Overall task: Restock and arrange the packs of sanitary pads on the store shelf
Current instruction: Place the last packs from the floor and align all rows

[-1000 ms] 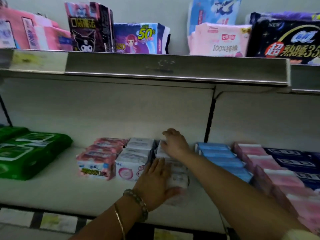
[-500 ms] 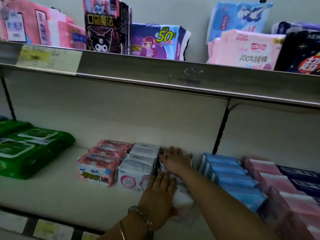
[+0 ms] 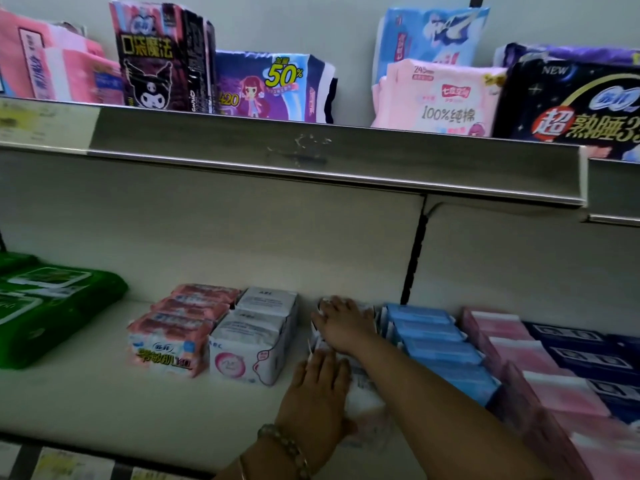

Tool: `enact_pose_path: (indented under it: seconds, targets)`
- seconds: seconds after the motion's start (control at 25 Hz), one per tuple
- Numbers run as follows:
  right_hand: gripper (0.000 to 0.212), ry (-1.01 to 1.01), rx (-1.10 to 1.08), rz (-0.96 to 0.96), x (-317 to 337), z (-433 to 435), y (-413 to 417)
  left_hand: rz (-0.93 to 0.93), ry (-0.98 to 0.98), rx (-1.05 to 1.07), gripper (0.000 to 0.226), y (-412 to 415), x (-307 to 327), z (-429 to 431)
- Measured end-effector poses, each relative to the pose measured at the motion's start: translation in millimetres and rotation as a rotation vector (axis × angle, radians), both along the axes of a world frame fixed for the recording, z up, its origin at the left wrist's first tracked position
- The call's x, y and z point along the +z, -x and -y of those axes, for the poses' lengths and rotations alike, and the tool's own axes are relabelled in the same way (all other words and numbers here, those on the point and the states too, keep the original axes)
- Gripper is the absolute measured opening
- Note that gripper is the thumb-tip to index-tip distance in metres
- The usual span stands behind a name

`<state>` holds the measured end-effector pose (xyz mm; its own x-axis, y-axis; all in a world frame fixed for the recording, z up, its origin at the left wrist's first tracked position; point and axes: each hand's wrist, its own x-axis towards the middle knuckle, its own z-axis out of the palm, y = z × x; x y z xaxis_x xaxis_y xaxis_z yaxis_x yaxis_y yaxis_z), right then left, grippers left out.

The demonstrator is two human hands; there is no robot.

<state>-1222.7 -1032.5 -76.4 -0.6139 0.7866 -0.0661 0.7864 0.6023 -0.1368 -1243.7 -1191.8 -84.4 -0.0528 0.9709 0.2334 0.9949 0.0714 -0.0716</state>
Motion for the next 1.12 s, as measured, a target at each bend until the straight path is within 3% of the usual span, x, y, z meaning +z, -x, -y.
enact_pose_path:
  seconds: [0.44,0.88,1.0,1.12]
  targets:
    - [0.056,-0.018,0.018,-0.039,0,-8,0,0.131,0.048,0.057,0.092,-1,-13,-6]
    - [0.061,0.059,0.112,-0.024,12,3,-15,0.077,0.015,0.15,0.101,-13,2,0]
    - [0.063,0.046,0.086,-0.034,5,8,-16,0.108,0.111,0.136,0.083,-14,-4,0]
    - [0.063,0.02,0.081,-0.031,-1,5,-14,0.129,0.115,0.149,0.081,-15,-5,-5]
